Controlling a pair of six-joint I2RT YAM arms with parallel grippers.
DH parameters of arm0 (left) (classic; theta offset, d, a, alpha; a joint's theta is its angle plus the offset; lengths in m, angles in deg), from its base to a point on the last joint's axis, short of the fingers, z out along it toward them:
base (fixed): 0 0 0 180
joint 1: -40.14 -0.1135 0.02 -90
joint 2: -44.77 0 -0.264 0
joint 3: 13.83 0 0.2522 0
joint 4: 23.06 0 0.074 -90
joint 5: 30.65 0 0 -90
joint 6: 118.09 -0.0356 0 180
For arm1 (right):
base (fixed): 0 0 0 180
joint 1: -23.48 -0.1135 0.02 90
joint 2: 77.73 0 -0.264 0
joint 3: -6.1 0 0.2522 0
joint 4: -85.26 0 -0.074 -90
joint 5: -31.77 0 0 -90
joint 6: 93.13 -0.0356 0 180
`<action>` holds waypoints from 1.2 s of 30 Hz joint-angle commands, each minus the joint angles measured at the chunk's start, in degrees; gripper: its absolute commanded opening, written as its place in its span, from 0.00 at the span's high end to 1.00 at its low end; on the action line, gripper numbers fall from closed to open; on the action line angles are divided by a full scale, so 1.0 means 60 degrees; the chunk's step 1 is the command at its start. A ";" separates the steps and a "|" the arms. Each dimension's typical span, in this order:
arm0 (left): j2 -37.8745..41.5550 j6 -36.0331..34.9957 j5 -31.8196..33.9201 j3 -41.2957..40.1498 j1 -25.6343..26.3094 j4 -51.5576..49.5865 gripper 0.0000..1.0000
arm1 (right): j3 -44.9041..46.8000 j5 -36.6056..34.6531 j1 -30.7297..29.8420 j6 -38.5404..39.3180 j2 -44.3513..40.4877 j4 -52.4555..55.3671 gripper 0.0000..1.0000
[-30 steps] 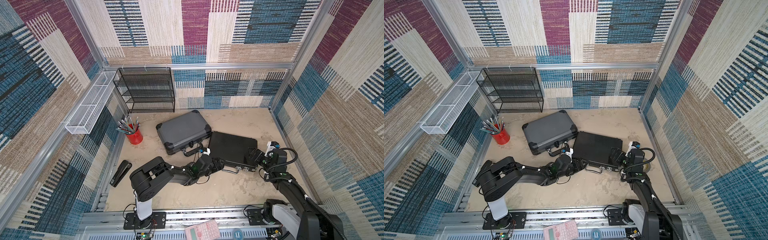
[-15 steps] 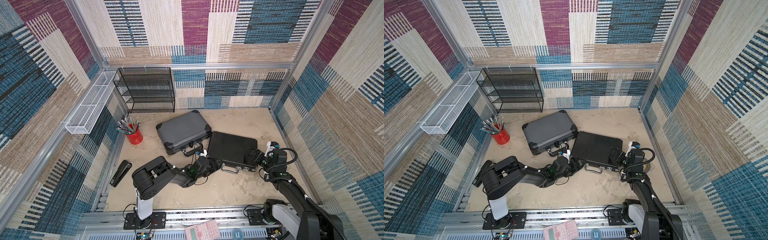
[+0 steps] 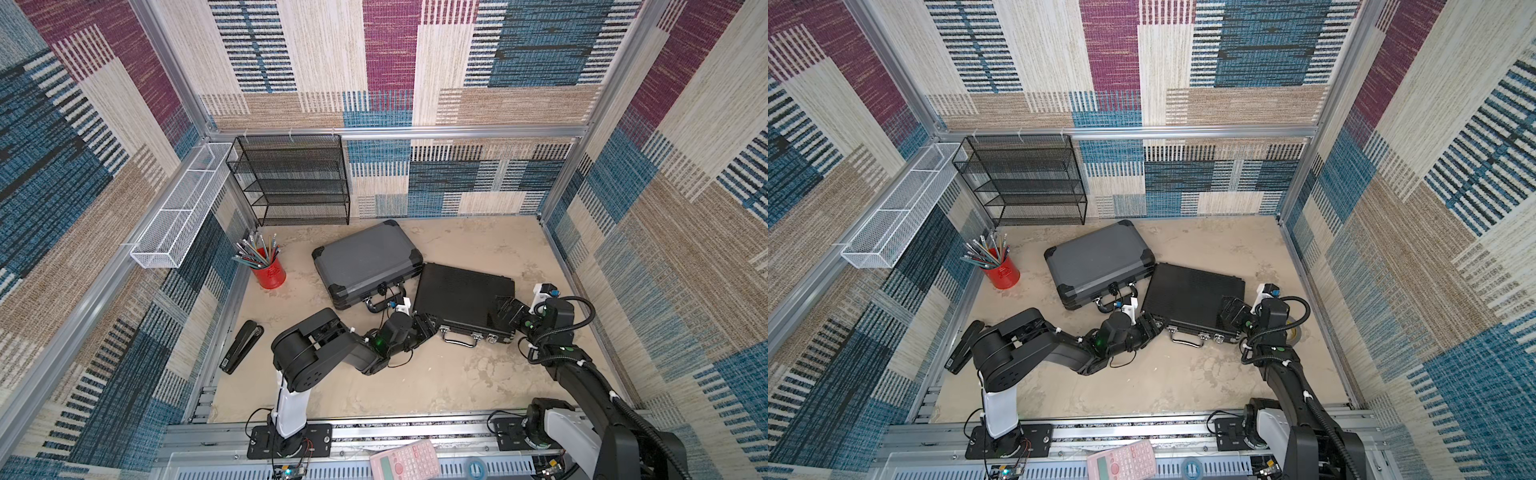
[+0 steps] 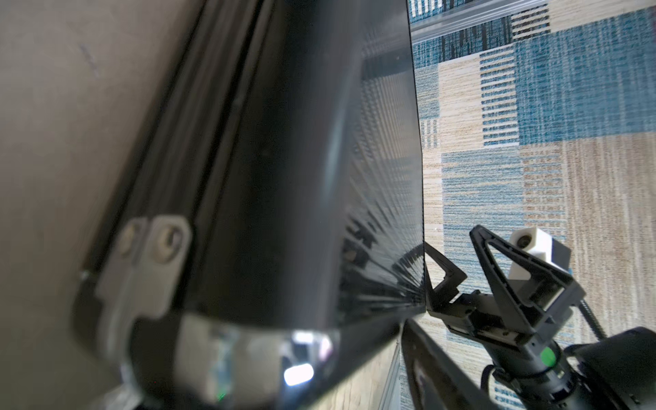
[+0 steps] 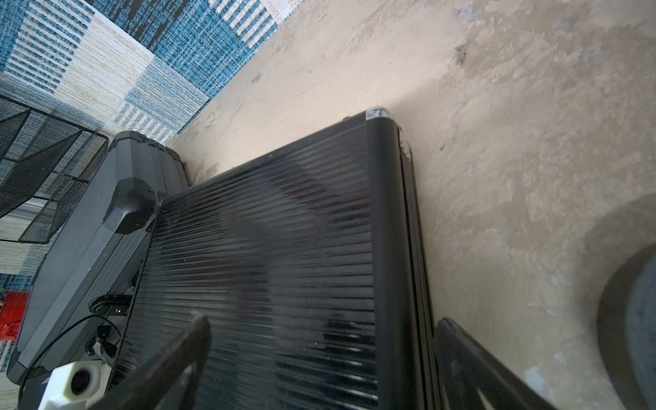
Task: Open the poker set cases
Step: Open the fastener on the poker set case.
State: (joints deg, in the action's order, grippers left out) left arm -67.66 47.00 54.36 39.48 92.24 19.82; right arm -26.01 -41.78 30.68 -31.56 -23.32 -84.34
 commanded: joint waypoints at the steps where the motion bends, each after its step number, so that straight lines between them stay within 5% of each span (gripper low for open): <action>1: -0.0477 0.0424 -0.0644 0.0095 -0.0068 0.0706 0.27 | -0.0061 0.0119 0.0001 -0.0024 0.0028 -0.0192 0.01; 20: -0.1190 0.0792 -0.0886 -0.0644 -0.0239 0.3191 0.37 | 0.0141 0.0075 0.0001 -0.0048 -0.0077 -0.0088 0.01; 26: -0.1110 0.0887 -0.0740 -0.0900 -0.0266 0.2402 0.34 | 0.0092 -0.0009 0.0001 0.0009 -0.0089 0.0013 0.01; 32: 0.0081 -0.0285 -0.0578 -0.0727 -0.0298 0.0249 0.28 | -0.0025 -0.0031 0.0013 0.0084 -0.0032 0.0032 0.01; 36: -0.0368 -0.0093 -0.0925 -0.0472 -0.0428 0.0789 0.27 | -0.0014 0.0035 0.0001 0.0070 0.0077 -0.0034 0.01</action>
State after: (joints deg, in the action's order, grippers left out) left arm -68.22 48.01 50.01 35.94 90.07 26.23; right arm -25.70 -41.82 30.68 -31.51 -23.10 -83.72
